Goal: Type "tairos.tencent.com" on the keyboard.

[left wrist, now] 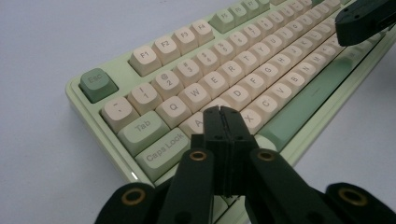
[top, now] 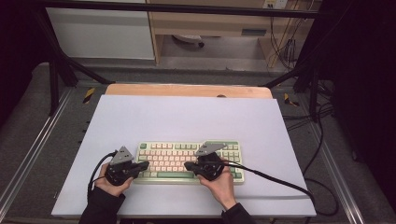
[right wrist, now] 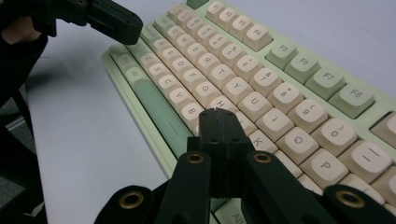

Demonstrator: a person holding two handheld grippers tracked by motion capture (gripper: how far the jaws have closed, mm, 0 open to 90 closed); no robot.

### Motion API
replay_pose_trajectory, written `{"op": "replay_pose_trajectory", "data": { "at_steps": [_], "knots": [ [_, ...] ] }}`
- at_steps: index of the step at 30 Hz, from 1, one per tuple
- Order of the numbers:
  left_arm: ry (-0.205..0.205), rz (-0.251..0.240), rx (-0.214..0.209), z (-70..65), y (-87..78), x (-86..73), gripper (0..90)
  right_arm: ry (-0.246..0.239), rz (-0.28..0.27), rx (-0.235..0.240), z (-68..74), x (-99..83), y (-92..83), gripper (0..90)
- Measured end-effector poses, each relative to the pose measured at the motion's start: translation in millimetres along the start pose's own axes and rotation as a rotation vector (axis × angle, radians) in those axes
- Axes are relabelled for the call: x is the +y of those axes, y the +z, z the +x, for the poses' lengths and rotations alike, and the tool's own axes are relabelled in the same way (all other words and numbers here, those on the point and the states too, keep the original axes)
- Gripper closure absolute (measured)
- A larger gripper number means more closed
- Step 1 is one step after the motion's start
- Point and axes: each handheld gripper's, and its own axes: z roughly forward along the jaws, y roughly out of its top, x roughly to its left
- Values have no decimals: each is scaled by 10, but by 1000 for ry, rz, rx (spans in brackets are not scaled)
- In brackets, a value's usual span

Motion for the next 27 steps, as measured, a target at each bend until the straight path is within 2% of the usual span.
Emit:
{"op": "replay_pose_trajectory", "data": {
  "at_steps": [12, 27],
  "knots": [
    [1, 3, 0, -5, 12, -2, 899, -7, 20, 11, 61, 21, 228, 900],
    [1, 2, 1, -2, 9, 0, 899, -14, 39, -1, 56, -5, 267, 900]
  ]
}}
